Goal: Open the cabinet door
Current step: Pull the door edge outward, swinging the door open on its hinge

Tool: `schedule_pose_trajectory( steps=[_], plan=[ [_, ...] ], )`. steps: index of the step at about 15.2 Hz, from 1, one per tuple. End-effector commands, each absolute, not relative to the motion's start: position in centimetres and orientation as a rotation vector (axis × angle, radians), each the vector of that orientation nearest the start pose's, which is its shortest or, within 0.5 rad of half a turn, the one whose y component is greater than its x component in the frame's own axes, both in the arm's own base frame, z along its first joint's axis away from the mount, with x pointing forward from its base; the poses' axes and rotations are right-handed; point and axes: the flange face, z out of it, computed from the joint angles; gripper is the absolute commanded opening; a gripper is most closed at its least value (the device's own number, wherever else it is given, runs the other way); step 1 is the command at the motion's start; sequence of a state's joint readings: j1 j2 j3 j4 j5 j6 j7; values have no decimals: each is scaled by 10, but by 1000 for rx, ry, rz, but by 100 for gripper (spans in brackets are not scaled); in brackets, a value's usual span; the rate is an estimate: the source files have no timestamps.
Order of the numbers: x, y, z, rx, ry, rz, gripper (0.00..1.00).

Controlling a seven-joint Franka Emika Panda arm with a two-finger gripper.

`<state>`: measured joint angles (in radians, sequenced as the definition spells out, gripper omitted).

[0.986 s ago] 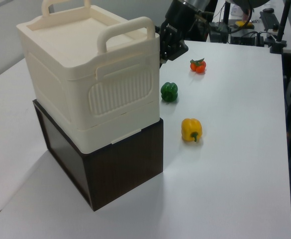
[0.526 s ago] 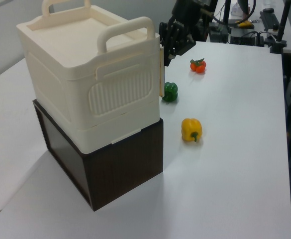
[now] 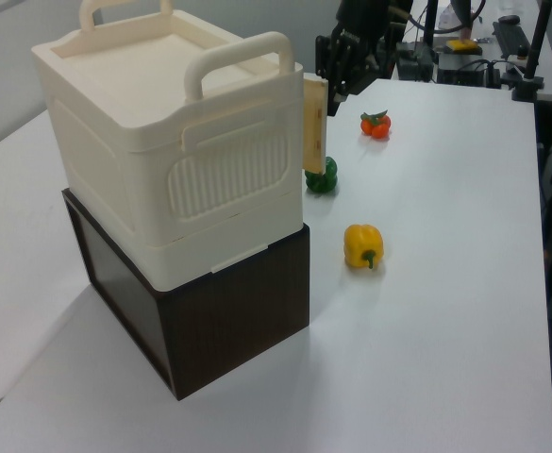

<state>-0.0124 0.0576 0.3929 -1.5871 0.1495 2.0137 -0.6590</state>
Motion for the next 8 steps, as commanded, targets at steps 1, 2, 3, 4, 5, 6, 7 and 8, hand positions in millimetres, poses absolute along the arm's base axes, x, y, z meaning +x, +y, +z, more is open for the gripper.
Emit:
schedule_pose_trajectory(
  steps=[1,2,3,4,5,6,7,8],
  plan=[
    [568,196,622,-2651,-1370,-543,0],
    [571,188,622,-2662,-1353,-542,0],
    [575,175,620,-2682,-1323,-535,9],
    [578,159,618,-2698,-1289,-502,22],
    [579,149,617,-2691,-1257,-473,26],
    [579,142,618,-2681,-1220,-470,34],
    [581,128,619,-2691,-1169,-473,42],
    [583,121,618,-2699,-1150,-466,46]
  ],
)
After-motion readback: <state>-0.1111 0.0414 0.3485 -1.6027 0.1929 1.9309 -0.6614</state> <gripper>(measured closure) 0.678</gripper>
